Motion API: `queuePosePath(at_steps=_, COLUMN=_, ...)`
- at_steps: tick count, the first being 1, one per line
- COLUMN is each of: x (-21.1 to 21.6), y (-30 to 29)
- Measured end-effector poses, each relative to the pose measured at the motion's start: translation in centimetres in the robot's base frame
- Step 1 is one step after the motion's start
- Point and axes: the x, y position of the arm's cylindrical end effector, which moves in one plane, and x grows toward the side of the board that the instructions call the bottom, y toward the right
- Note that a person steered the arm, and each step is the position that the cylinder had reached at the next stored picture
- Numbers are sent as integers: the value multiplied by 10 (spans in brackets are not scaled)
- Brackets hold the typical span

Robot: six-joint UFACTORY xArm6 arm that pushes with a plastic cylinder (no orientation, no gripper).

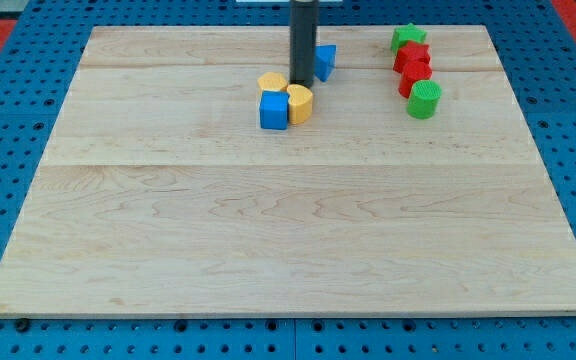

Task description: Place the blue triangle to the bottom right to the yellow heart

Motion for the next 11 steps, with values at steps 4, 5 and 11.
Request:
queuePosePath(at_steps=4, x=-40, y=63)
queuePosePath(at_steps=5, x=-29, y=49)
queuePosePath(at_steps=11, x=71, y=27)
